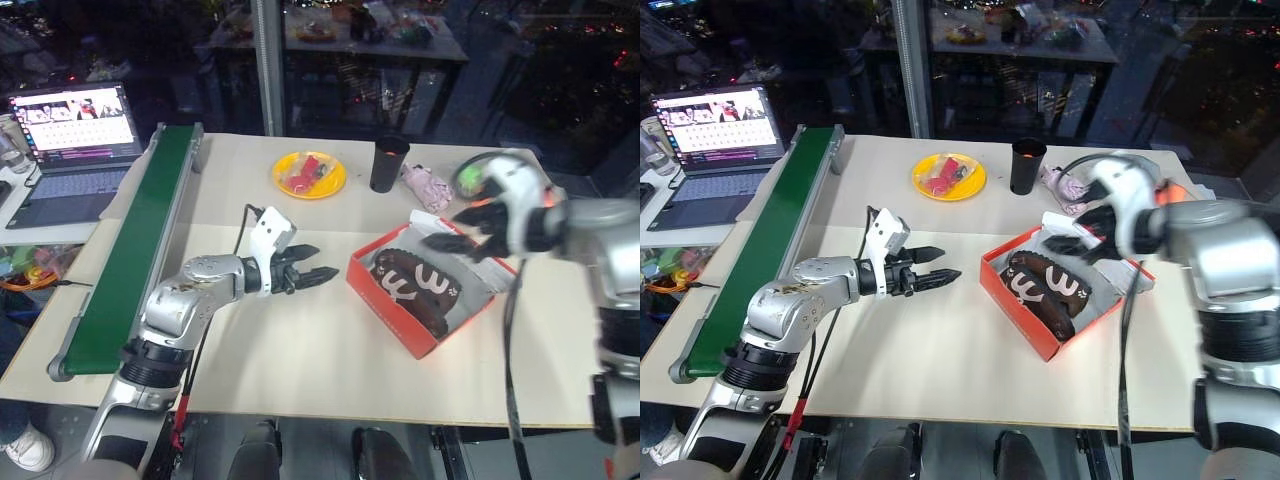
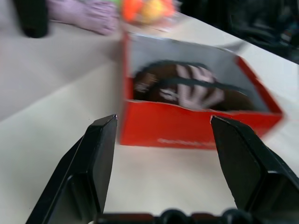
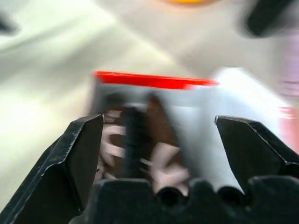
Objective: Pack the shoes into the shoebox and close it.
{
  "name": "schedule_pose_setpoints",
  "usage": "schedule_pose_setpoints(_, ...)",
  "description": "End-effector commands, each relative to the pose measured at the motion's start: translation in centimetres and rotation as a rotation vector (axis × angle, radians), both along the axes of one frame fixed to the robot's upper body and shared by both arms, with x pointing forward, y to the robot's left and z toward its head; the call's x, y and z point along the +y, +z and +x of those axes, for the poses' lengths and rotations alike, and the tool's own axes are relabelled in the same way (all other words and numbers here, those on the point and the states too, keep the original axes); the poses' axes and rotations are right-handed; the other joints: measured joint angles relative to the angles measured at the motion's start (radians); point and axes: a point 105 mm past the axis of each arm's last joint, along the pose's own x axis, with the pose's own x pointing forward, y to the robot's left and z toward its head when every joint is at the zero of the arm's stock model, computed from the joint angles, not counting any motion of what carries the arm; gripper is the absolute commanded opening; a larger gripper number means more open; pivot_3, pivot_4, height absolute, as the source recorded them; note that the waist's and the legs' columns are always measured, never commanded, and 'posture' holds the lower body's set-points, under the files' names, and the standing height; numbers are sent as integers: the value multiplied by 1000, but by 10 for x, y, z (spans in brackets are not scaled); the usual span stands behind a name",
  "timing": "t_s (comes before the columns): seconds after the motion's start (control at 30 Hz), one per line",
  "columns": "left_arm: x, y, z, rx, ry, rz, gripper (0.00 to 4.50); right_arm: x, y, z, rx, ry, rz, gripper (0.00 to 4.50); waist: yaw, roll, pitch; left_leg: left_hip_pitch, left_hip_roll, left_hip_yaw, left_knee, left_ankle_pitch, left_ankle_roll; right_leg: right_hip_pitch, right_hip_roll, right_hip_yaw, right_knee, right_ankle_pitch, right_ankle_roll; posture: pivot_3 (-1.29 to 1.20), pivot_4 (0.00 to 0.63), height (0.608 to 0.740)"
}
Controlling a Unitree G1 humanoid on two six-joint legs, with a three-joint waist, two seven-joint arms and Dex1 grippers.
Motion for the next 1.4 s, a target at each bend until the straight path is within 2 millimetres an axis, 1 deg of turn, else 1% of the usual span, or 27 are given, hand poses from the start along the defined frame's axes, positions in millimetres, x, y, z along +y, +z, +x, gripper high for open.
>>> schedule_pose_setpoints(0.03,-11,14,-6,-47,-97,-2,3379,-48,-7,-28,-12,-208,-61,3796,1,0,0,0,0,0,0,0,0,1,0,0,-1,0,0,0,150,736)
schedule_pose_setpoints(0.07,-13,15,-5,-47,-105,-2,3379,-65,-20,-39,11,-279,-109,3519,5,-1,0,0,0,0,0,0,0,1,0,0,-1,0,0,0,150,736)
schedule_pose_setpoints(0.1,-15,15,-3,-49,-110,-2,3379,-74,-31,-49,30,-321,-112,3110,7,-1,-1,0,0,0,0,0,1,1,0,0,0,0,0,0,150,736)
schedule_pose_setpoints(0.13,-16,16,-2,-50,-112,-2,3379,-75,-42,-57,45,-340,-62,2758,9,-1,-1,1,0,0,1,0,1,2,0,0,0,0,1,0,150,736)
schedule_pose_setpoints(0.17,-16,17,-1,-50,-112,-3,3379,-73,-48,-61,49,-343,-17,2513,7,0,-1,1,0,0,1,0,1,1,0,1,1,0,1,0,150,736)
schedule_pose_setpoints(0.2,-16,18,0,-53,-117,1,3379,-72,-63,-66,71,-340,-46,2082,-3,3,-1,1,0,0,2,0,1,1,0,1,2,1,2,0,150,736)
schedule_pose_setpoints(0.23,-17,18,1,-54,-122,4,3379,-70,-76,-68,84,-337,-33,1719,-8,5,-1,1,0,0,4,0,1,1,0,3,2,3,6,0,150,736)
schedule_pose_setpoints(0.27,-17,19,2,-55,-126,5,3379,-70,-88,-69,92,-349,-29,1331,-14,5,-1,2,-1,1,4,0,1,1,0,3,3,3,6,0,150,736)
schedule_pose_setpoints(0.3,-17,19,3,-56,-128,7,3379,-71,-100,-69,103,-357,-70,1060,-18,5,-1,5,0,1,4,0,1,3,1,3,3,2,5,0,150,736)
schedule_pose_setpoints(0.33,-17,19,3,-58,-131,11,3379,-72,-109,-69,114,-351,-113,647,-20,5,-1,5,-1,1,4,0,1,3,1,4,3,1,2,0,150,736)
schedule_pose_setpoints(0.37,-17,19,3,-60,-133,14,3379,-71,-115,-68,115,-344,-122,367,-24,5,-1,6,0,0,4,0,1,4,1,4,3,1,2,0,150,736)
schedule_pose_setpoints(0.4,-17,20,4,-63,-133,15,3379,-69,-122,-63,98,-347,-94,55,-28,5,-1,6,-1,1,4,0,1,3,1,4,3,1,2,0,150,736)
schedule_pose_setpoints(0.43,-17,21,4,-65,-131,15,3379,-68,-128,-57,69,-351,-84,55,-30,4,-1,6,-1,1,5,0,1,4,1,5,3,1,2,0,150,736)
schedule_pose_setpoints(0.47,-16,22,5,-68,-127,15,3379,-68,-137,-51,54,-345,-114,55,-33,4,-1,6,-1,0,5,0,1,4,1,4,3,1,2,0,150,736)
schedule_pose_setpoints(0.5,-16,22,5,-69,-121,14,3379,-71,-151,-46,49,-342,-193,55,-34,4,-1,6,-1,1,5,0,1,4,1,5,3,1,2,0,150,736)
schedule_pose_setpoints(0.53,-15,22,6,-70,-115,14,3379,-74,-159,-41,34,-336,-252,55,-34,4,-1,6,-1,1,5,0,1,4,1,5,3,1,2,0,150,736)
schedule_pose_setpoints(0.6,-14,23,5,-73,-107,17,3379,-74,-169,-28,-15,-338,-297,55,-31,5,-1,5,-1,1,4,0,1,3,1,5,3,1,2,0,150,736)
schedule_pose_setpoints(0.77,-7,25,5,-80,-89,32,3379,-70,-175,-1,-119,-341,-309,55,-30,6,-1,3,-2,1,3,0,2,1,1,7,3,2,6,0,150,736)
schedule_pose_setpoints(0.87,-2,29,7,-87,-70,38,3379,-65,-175,16,-193,-338,-278,55,-33,6,-1,4,-2,1,3,0,2,2,2,7,3,3,7,0,150,736)
schedule_pose_setpoints(0.97,-1,29,6,-86,-66,38,3379,-62,-176,25,-226,-323,-261,55,-32,6,-1,5,-2,1,3,0,2,3,2,7,3,3,6,0,150,736)
schedule_pose_setpoints(1.03,-2,29,5,-86,-69,39,3379,-56,-180,31,-235,-305,-223,55,-30,6,-1,4,-2,1,3,0,2,2,2,7,3,3,7,0,150,736)
schedule_pose_setpoints(1.07,-3,30,5,-89,-71,39,3379,-48,-182,34,-229,-286,-177,55,-31,6,0,4,-2,1,3,0,2,2,2,7,2,4,8,0,150,736)
schedule_pose_setpoints(1.13,-3,31,6,-91,-72,39,3379,-30,-186,36,-218,-233,-98,55,-32,6,-1,4,-2,1,3,0,2,3,2,7,2,4,9,0,150,736)
schedule_pose_setpoints(1.17,-2,31,7,-94,-68,42,3379,-16,-186,34,-208,-201,-16,55,-32,6,-1,5,-2,1,3,0,2,3,2,7,2,4,9,0,150,736)
schedule_pose_setpoints(1.23,0,30,8,-99,-62,48,3379,3,-185,28,-196,-163,95,55,-39,6,-1,5,-2,1,3,0,2,3,2,7,3,4,9,0,150,736)
schedule_pose_setpoints(1.27,0,30,8,-100,-61,51,3379,9,-184,24,-190,-152,131,55,-41,6,-1,6,-1,1,3,0,2,3,3,8,3,5,9,0,150,736)
schedule_pose_setpoints(1.4,0,29,8,-105,-65,56,3379,19,-186,11,-163,-155,188,55,-40,6,-1,6,-1,1,2,0,2,3,3,8,5,5,9,0,150,736)
